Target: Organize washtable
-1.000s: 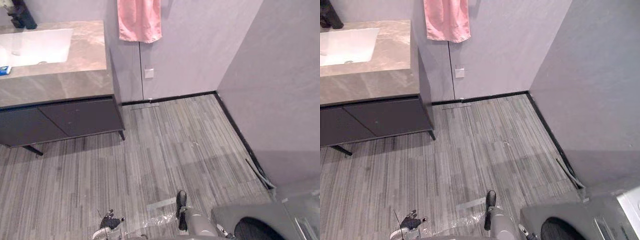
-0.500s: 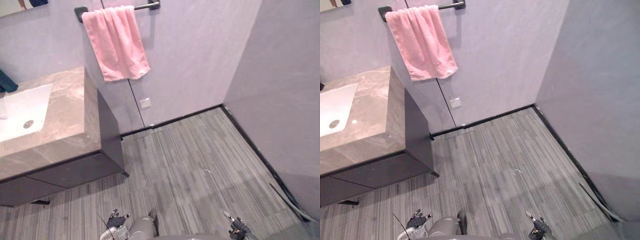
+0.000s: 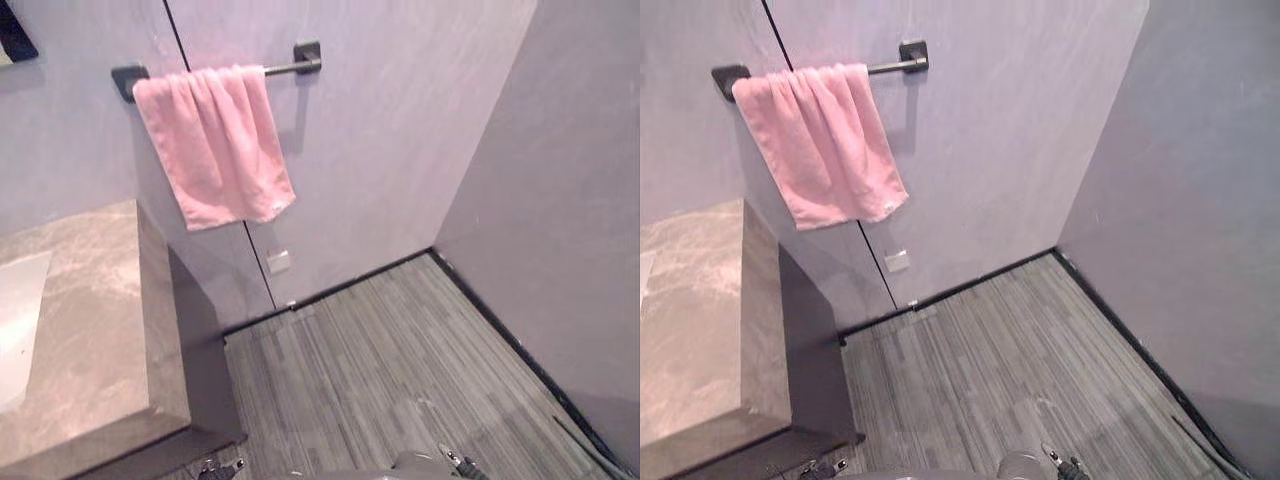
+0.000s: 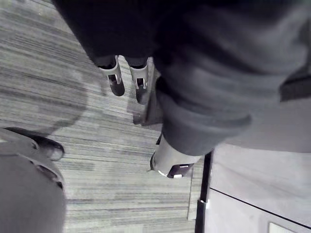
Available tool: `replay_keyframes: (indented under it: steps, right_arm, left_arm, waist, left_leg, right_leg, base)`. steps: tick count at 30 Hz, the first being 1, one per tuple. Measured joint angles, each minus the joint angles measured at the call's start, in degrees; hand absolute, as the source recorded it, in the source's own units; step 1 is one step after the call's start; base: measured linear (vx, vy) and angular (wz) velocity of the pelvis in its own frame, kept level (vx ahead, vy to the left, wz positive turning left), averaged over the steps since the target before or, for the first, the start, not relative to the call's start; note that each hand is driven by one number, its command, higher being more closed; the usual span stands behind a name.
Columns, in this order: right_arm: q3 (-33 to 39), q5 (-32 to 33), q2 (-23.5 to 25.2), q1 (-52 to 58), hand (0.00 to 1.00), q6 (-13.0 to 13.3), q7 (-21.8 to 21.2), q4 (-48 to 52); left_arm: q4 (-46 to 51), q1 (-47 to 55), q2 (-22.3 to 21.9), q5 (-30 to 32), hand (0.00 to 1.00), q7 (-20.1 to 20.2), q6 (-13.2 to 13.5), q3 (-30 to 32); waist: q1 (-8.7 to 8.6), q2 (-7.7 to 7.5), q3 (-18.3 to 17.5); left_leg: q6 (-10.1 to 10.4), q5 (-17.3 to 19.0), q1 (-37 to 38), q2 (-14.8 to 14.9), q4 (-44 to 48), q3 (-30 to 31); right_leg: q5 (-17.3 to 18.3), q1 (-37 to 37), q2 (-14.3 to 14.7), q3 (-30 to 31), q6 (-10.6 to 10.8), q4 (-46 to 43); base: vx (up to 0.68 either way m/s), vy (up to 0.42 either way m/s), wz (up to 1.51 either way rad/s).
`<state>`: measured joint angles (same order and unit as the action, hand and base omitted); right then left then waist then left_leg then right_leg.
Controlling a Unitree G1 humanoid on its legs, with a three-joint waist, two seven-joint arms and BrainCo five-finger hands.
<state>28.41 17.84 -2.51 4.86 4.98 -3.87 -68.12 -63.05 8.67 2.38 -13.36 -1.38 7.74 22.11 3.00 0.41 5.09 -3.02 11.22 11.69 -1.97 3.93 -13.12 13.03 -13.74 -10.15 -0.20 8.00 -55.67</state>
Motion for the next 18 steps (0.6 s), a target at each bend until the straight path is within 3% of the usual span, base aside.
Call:
replay_keyframes:
  steps: [1, 2, 4, 5, 6, 7, 8, 11, 12, 14, 15, 18]
  right_arm:
    - [-0.01, 0.0, 0.01, -0.13, 0.0, 0.1, 0.0, 0.08]
    - [0.07, 0.09, -0.18, -0.11, 0.0, 0.14, -0.03, 0.58]
    - [0.0, 0.09, -0.72, -0.22, 0.0, 0.14, 0.0, 1.04]
    - [-0.21, 0.08, -0.84, -0.26, 0.0, 0.1, 0.06, 1.3]
    - [-0.22, 0.08, -0.81, -0.06, 0.0, 0.07, 0.06, 1.29]
    - [-0.11, 0.11, -1.03, 0.4, 0.0, -0.01, 0.06, 0.76]
    - [-0.08, -0.07, -1.36, -0.09, 0.0, -0.12, 0.1, 0.25]
    - [0.47, -0.33, -1.34, 1.8, 0.0, -0.32, 0.05, -0.15]
    - [0.53, -0.22, -1.16, 2.44, 0.0, -0.42, 0.08, -0.17]
    - [0.3, -0.07, -1.49, 2.17, 0.0, -0.4, 0.12, -0.13]
    - [0.28, 0.11, -1.5, 1.92, 0.0, -0.39, 0.17, -0.15]
    - [0.34, 0.09, -2.84, 1.88, 0.0, -0.22, 0.4, -0.1]
  left_arm:
    - [-0.02, -0.29, 0.04, 0.0, 0.0, 0.02, 0.0, 0.05]
    - [-0.04, -0.96, -0.22, 0.0, 0.0, 0.05, 0.01, 0.11]
    - [-0.04, -1.88, -0.67, 0.0, 0.0, 0.0, 0.02, 0.12]
    - [-0.05, -1.94, -0.94, 0.06, 0.0, -0.05, 0.03, 0.12]
    - [-0.08, -1.95, -0.86, 0.21, 0.0, -0.09, 0.03, 0.34]
    - [-0.6, -1.92, -0.83, 0.51, 0.0, -0.09, 0.03, 1.09]
    - [-1.28, -2.23, -1.82, 0.65, 0.0, -0.04, -0.03, 1.48]
    - [-1.16, -2.63, -2.85, 1.09, 0.0, -0.18, 0.01, 5.29]
    - [-0.5, -2.92, -2.99, 0.43, 0.0, -0.26, 0.12, 5.71]
    - [-0.39, -3.79, -3.26, -0.82, 0.0, -0.34, 0.36, 5.65]
    - [-0.29, -4.2, -3.72, -2.82, 0.0, -0.92, 0.44, 5.48]
    - [0.76, -4.17, -4.48, -7.95, 0.0, -1.52, 0.67, 4.2]
  waist:
    - [-0.67, 0.01, 0.02]
    - [-1.11, 0.66, 0.03]
    - [-1.59, 1.74, 0.33]
    - [-2.17, 2.08, 0.52]
    - [-2.21, 2.0, 0.56]
    - [-1.91, 1.7, 0.51]
    - [-1.75, 2.57, 0.94]
    - [-2.39, 2.07, 1.73]
    - [-2.39, 1.97, 1.58]
    - [-2.26, 1.73, 1.62]
    - [-2.26, 1.69, 1.63]
    - [-2.33, 1.01, 1.61]
  left_leg:
    - [0.05, 0.04, 1.0, 0.38, -0.97, 0.88]
    - [0.93, 0.55, 1.86, 1.69, -1.8, 2.23]
    - [2.34, 1.59, 1.97, 3.95, -2.04, 3.05]
    - [3.47, 2.32, 2.15, 5.53, -2.27, 3.8]
    - [3.94, 2.62, 2.55, 6.03, -2.68, 4.22]
    - [4.14, 2.78, 3.72, 6.38, -3.78, 5.19]
    - [4.2, 1.95, 4.0, 8.09, -2.67, 5.37]
    - [6.59, 0.13, 4.0, 9.07, 4.96, 8.61]
    - [8.84, -1.21, 2.17, 9.72, 9.48, 9.92]
    - [12.12, -3.94, -1.3, 10.52, 16.01, 10.28]
    - [12.64, -4.62, -3.36, 11.76, 19.82, 9.48]
    - [11.89, -3.77, -6.46, 12.42, 17.85, 4.65]
  right_leg:
    - [1.37, -0.98, 0.16, -2.15, -1.01, 3.81]
    - [2.19, -2.91, 1.33, -3.59, -1.61, 13.13]
    - [1.14, -5.46, 3.7, -2.51, -2.27, 22.5]
    - [-3.8, -6.89, 5.12, -0.07, -2.34, 32.32]
    - [-8.47, -7.4, 5.31, 1.01, -1.56, 36.19]
    - [-13.56, -7.26, 6.22, 1.53, -2.1, 36.64]
    - [-10.32, -7.25, 7.61, 1.92, -3.11, 34.04]
    - [-3.08, -5.66, 6.25, -1.34, -6.49, 24.83]
    - [-1.32, -3.95, 5.79, -2.89, -7.13, 24.64]
    - [-0.44, -1.67, 5.01, -4.91, -7.98, 26.11]
    - [-0.35, 0.88, 4.55, -6.66, -8.23, 28.52]
    - [-0.48, 7.94, 3.23, -11.85, -8.47, 34.33]
  base:
    - [0.28, -0.088, 0.51]
    - [0.36, -0.165, 0.51]
    - [0.31, -0.219, 0.35]
    - [0.26, -0.229, 0.28]
    - [0.35, -0.3, 0.27]
    - [0.36, -0.302, 0.06]
    - [0.34, -0.321, 0.05]
    - [0.38, -0.363, 0.48]
    - [0.36, -0.279, 0.7]
    - [0.27, -0.208, 0.63]
    - [0.25, -0.203, 0.65]
    - [0.18, -0.157, 0.91]
